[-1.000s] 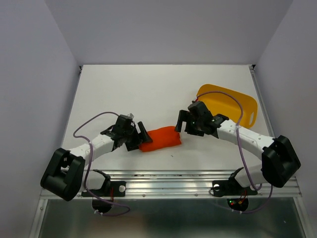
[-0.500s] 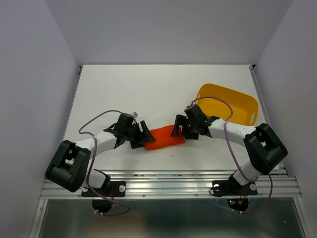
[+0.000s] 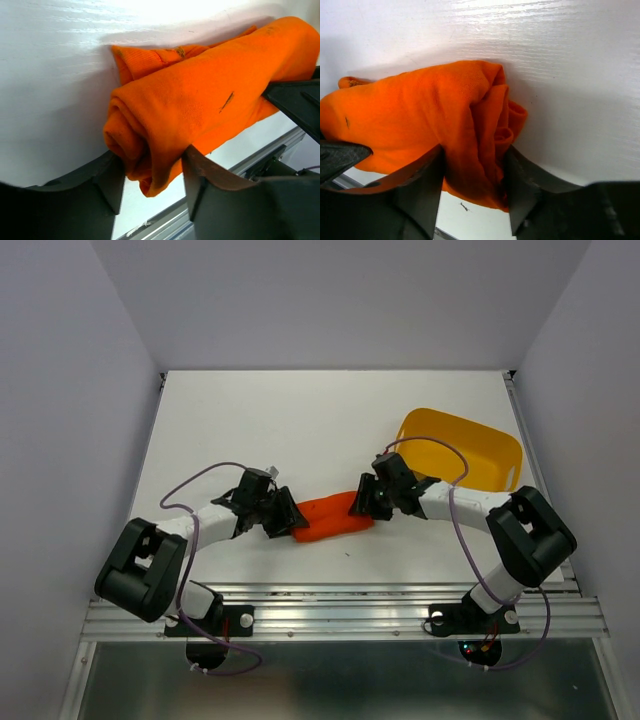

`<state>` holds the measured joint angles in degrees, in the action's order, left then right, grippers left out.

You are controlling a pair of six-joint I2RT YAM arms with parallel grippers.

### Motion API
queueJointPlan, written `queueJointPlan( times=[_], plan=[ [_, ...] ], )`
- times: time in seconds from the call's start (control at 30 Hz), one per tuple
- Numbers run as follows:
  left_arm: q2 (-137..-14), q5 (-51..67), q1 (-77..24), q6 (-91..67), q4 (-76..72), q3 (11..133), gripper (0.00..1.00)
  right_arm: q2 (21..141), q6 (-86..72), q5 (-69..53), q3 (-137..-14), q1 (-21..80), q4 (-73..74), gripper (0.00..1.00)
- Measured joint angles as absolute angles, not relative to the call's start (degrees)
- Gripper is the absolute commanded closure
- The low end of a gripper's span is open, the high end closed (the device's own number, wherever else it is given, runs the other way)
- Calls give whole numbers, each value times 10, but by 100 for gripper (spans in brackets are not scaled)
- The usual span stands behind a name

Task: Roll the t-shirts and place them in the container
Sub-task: Roll the T-shirt to the center of the board.

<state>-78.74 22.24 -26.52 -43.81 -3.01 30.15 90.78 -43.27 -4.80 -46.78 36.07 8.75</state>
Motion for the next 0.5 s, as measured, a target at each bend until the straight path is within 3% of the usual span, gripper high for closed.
queueJointPlan(
  times=[0.13, 0.27, 0.3, 0.5],
  plan=[
    [-799, 216, -265, -438, -30, 304, 64, 918, -440, -56, -468, 361, 67, 75],
    [-808, 216, -265, -440, -30, 309, 87, 923, -440, -63, -468, 361, 51, 92],
    [-810, 216, -265, -440, -29, 313, 97, 923, -440, -64, -468, 361, 50, 96],
    [-823, 208, -265, -435, -1, 342, 100, 922, -444, -51, -471, 368, 57, 99]
  ],
)
